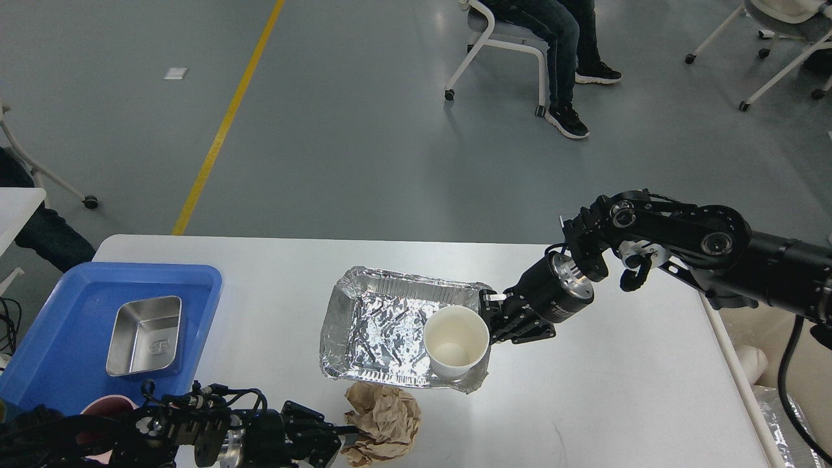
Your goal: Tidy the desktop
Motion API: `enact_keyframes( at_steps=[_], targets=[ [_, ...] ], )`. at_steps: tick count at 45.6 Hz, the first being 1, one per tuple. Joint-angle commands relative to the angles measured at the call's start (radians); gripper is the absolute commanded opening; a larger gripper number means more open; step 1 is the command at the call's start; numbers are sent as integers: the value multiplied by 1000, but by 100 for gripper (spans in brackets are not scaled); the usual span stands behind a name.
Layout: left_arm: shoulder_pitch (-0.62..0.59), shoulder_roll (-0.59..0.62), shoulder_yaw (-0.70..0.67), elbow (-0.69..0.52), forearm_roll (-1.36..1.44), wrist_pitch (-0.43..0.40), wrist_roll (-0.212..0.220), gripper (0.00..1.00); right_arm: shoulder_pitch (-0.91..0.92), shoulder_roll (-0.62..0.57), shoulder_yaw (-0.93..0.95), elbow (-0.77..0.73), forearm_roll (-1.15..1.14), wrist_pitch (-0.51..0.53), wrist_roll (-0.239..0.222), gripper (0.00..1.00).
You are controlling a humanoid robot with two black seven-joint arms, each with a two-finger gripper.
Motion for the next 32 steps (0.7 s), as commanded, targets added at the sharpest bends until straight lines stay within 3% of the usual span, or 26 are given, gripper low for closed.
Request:
enact_keyframes(
  at_steps=[1,16,32],
  targets=[
    [-2,46,-5,-33,-1,0,-5,0,-3,1,0,1,-7,-1,0,0],
    [0,233,-31,-145,-2,40,-19,0,-6,13,0,0,-13,-3,0,0],
    [-2,433,-37,-273,-5,51,-82,0,-5,12,0,0,-13,-5,0,0]
  ],
)
